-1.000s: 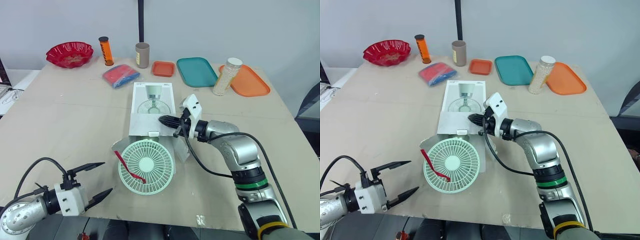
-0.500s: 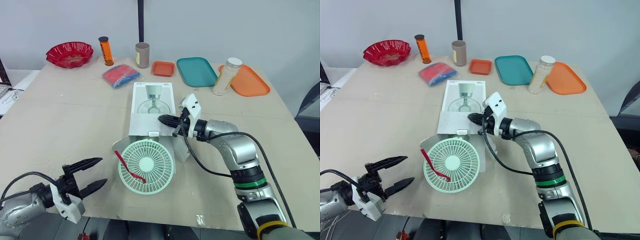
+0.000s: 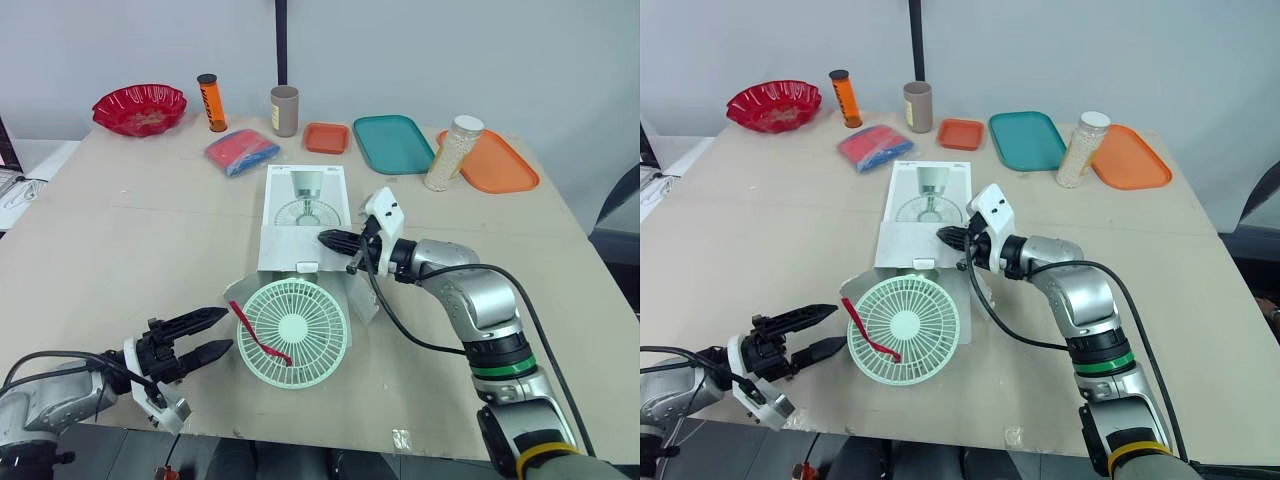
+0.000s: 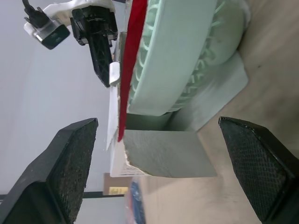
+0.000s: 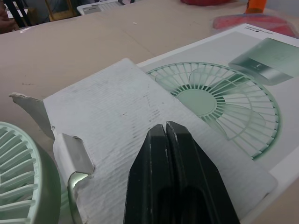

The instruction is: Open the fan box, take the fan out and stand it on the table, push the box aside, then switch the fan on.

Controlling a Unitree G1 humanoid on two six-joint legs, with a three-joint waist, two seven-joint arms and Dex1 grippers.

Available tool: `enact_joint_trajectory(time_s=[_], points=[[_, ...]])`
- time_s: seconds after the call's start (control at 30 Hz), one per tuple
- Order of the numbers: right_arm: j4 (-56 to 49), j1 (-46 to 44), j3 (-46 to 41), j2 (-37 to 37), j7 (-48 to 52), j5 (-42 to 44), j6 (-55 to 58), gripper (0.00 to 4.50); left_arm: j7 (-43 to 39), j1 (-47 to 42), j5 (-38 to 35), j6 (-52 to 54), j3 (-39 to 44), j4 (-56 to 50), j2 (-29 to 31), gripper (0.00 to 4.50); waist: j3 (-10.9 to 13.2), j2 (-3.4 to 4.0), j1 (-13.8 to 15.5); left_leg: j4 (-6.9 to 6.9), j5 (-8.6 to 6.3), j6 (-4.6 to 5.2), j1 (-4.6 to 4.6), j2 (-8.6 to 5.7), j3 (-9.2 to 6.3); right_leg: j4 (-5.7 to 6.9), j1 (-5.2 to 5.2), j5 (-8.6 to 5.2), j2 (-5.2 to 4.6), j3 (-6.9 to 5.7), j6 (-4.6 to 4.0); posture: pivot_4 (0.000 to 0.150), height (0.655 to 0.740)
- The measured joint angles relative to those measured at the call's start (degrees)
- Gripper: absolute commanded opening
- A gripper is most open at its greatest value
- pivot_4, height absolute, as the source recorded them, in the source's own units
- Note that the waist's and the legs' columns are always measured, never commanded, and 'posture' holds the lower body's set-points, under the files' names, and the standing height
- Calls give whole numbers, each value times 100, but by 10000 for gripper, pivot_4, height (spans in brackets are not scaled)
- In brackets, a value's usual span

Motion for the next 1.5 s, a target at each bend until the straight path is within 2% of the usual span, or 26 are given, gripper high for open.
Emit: enact_joint_trajectory(time_s=[0.6,0.87,1.0,1.17,1.23,1.5], points=[[-490,267,-28,-200,-1,147,216,0,2062,-353,1628,393,-989,-139,107,44216,-3,-1,12,13,0,0,2,-2,-1,17,4,1,-1,-1,0,1500,7389],[-1484,848,-447,-754,465,945,415,0,3252,-574,2346,1093,-1904,-287,494,44216,-6,-3,29,16,0,1,4,-5,-4,20,10,1,-2,-2,0,1500,7389],[-1822,1139,-734,-1038,667,1345,504,0,3696,-692,2511,1443,-2319,-303,703,44216,-8,-3,24,18,0,1,8,-7,-7,25,12,-1,-1,-2,3,1500,7389],[-2210,2174,-1237,-2076,1540,1671,241,0,4161,-888,2583,1842,-2890,-269,939,44216,-10,-4,137,27,-3,5,6,-15,-8,23,20,-6,-8,-3,11,1500,7389],[-2272,2470,-1269,-2280,1780,1673,101,0,4253,-906,2586,1913,-3011,-260,988,44216,-12,-2,134,31,-3,6,12,-14,-7,23,23,-6,-6,-2,11,1500,7389],[-2536,2917,-1282,-2447,2147,1710,-417,0,4683,-1203,2583,2141,-3505,-55,1329,44216,-16,0,150,43,-4,7,22,-20,-25,24,53,-11,-2,-7,21,1500,7389]])
